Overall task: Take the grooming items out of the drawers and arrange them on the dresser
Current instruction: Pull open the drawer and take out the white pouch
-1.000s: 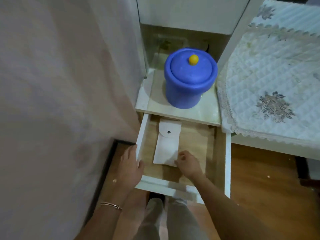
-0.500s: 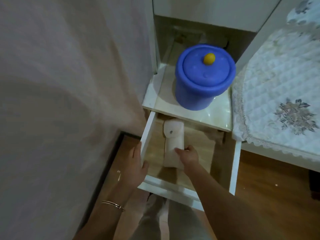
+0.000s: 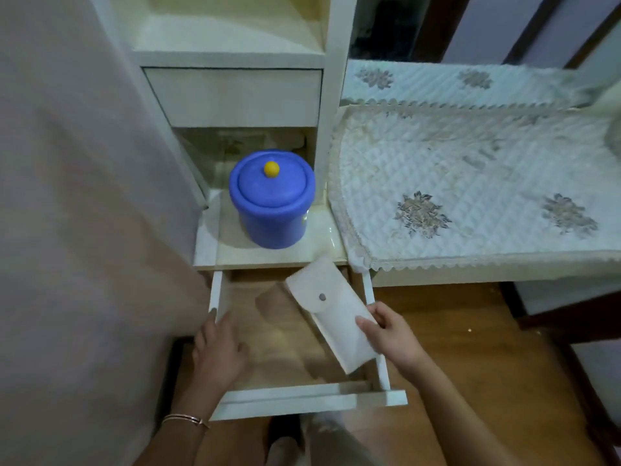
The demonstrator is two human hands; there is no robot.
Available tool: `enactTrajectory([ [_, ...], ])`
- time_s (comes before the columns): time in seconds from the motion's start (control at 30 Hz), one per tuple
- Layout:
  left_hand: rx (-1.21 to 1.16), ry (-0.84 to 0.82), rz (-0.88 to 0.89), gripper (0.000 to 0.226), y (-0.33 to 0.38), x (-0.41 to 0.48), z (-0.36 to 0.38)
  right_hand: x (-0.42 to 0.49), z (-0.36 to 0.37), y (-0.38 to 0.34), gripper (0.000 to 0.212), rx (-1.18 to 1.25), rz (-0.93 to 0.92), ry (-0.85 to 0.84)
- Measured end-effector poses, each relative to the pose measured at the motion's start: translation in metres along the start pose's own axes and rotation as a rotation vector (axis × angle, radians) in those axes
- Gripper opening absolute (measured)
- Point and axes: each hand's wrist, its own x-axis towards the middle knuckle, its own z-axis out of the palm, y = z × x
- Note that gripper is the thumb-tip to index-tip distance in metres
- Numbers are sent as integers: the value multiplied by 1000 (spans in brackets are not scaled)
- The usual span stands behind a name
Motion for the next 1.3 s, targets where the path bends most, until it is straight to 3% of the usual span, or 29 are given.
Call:
enactTrajectory([
  [0.13, -24, -7, -46, 64, 5, 10, -1, 20, -17, -21, 24, 197, -31, 234],
  [0.23, -14, 10, -54, 63, 3, 15, -2, 62, -34, -52, 18, 197, -81, 418],
  [0.33, -2, 6, -75, 62, 4, 21, -3, 112, -50, -78, 40, 161, -68, 554],
  [0.43, 39, 35, -73, 62, 2, 23, 0, 152, -56, -87, 50, -88, -90, 550],
  [0.6, -66, 87, -68, 65, -9, 18, 7, 173, -39, -75, 85, -549, -33, 474],
  [0.83, -182, 102, -137, 84, -18, 13, 16, 183, -39, -77, 80, -584, -75, 483],
  [1.3, -243, 15, -32, 78, -26, 7, 8, 169, -63, -74, 82, -649, -58, 509],
])
